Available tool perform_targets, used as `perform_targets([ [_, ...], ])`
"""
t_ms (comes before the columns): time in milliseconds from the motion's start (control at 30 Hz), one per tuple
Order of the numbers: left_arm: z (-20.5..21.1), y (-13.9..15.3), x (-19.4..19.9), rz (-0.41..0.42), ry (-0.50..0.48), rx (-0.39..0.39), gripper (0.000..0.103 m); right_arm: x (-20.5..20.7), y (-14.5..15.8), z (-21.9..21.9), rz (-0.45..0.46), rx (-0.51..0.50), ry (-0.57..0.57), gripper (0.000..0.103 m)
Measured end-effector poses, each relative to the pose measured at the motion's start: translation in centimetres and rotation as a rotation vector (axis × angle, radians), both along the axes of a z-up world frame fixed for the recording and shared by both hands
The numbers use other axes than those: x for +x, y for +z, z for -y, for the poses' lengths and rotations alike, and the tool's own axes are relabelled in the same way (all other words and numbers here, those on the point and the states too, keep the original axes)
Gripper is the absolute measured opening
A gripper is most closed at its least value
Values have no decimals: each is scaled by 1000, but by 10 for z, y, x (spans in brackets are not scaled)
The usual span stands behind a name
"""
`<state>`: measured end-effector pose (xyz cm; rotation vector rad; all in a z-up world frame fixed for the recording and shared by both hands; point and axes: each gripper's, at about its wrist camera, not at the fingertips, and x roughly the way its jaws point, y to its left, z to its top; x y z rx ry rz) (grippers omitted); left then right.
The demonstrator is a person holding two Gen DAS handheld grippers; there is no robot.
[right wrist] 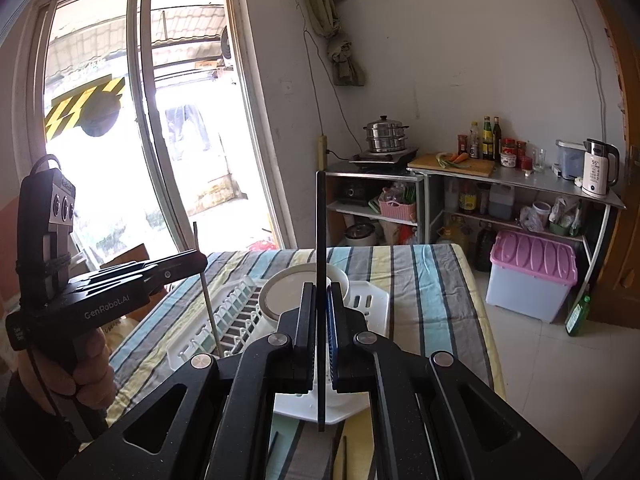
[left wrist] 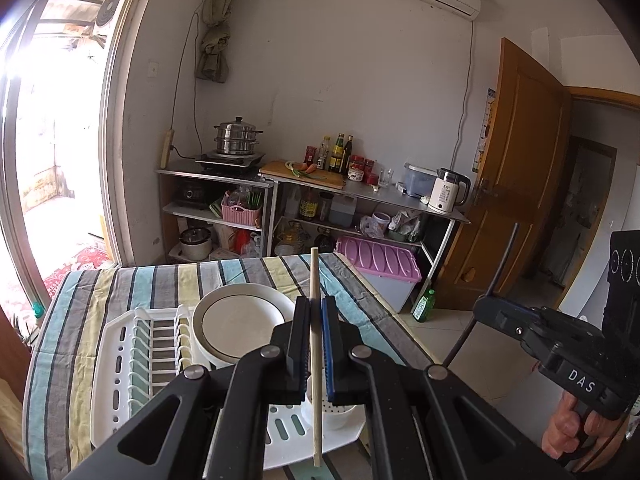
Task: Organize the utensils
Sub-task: 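Lift both held chopsticks and carry them over the white cup, then lower the chopsticks into the white cup and open both tools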
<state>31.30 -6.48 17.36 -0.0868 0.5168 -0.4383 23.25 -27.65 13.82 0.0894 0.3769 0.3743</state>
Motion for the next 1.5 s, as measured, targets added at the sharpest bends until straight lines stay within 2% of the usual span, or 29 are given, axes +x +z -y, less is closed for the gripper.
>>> perform_targets([
  [167, 10, -2, 32, -2, -9, -45, 6, 21, 5, 1, 11, 20, -2, 5],
  [367, 25, -15, 64, -10, -9, -59, 6, 44, 4, 3, 9, 48, -5, 5],
  [667, 25, -62, 96, -91, 13, -77, 6, 77, -33, 2, -86, 67, 2, 5],
  [900, 18, -89, 101, -141, 35, -71, 6, 89, -55, 4, -150, 71, -11, 5],
  [1133, 12, -103, 96, -173, 41, -67, 6, 88, -57, 14, -169, 73, -51, 6],
  [1500, 6, -95, 73, -151, 49, -19, 7, 86, -64, 20, -219, 38, -80, 9],
])
